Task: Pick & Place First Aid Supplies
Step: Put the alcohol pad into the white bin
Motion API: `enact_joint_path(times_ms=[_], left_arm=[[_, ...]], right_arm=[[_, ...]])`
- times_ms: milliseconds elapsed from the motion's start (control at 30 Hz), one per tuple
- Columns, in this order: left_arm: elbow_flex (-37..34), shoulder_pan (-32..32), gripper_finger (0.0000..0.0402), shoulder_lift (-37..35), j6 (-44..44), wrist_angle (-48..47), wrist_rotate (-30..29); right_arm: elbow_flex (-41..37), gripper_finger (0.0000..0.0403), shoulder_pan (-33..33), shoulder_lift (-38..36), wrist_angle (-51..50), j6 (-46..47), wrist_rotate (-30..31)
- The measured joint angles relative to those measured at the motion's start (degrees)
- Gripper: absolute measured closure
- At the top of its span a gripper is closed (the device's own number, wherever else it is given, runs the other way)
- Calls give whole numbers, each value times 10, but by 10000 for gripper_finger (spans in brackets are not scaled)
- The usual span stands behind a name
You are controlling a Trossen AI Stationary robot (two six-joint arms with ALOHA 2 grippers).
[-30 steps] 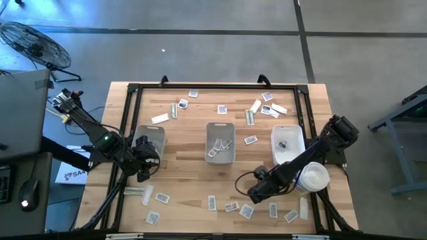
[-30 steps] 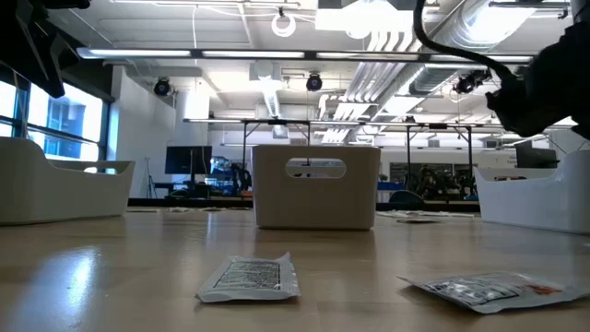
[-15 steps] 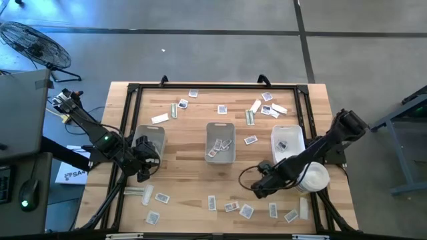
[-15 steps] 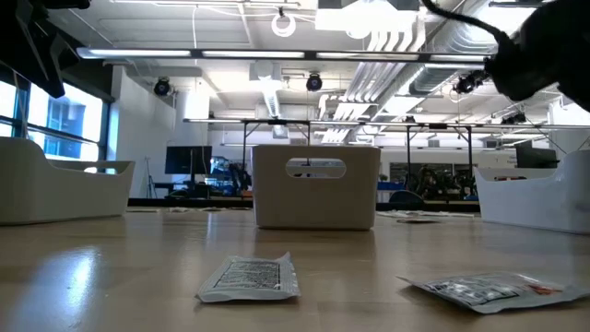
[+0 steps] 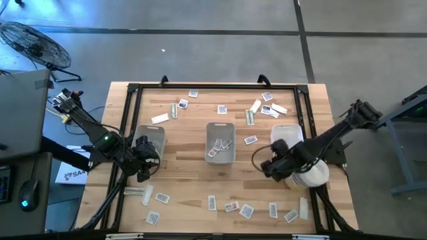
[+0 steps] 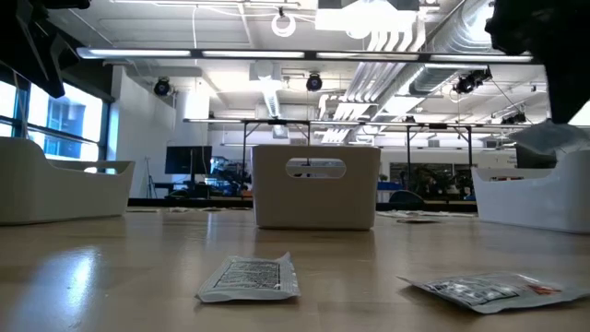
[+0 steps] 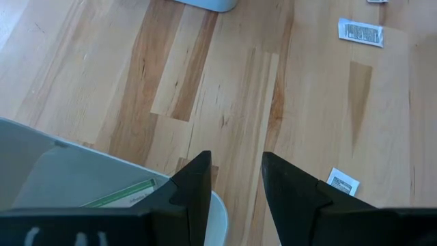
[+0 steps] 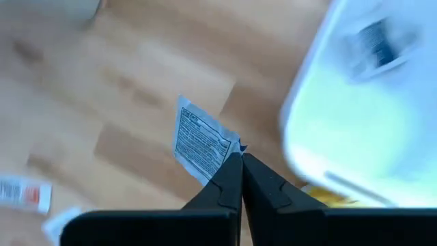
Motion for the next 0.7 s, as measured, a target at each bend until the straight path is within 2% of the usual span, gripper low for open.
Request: enact_joint_path(times_ms=[233,467,700], left_arm=[[0,0,273,0,0,0,0],[0,0,273,0,0,0,0],[0,0,273,0,0,0,0]], right_arm=[[0,403,-66,-22,-56,-47,21],[-14,403,-144,-22,-145,-81,17],[-90,403,-214,-22,-107,-171,-27]])
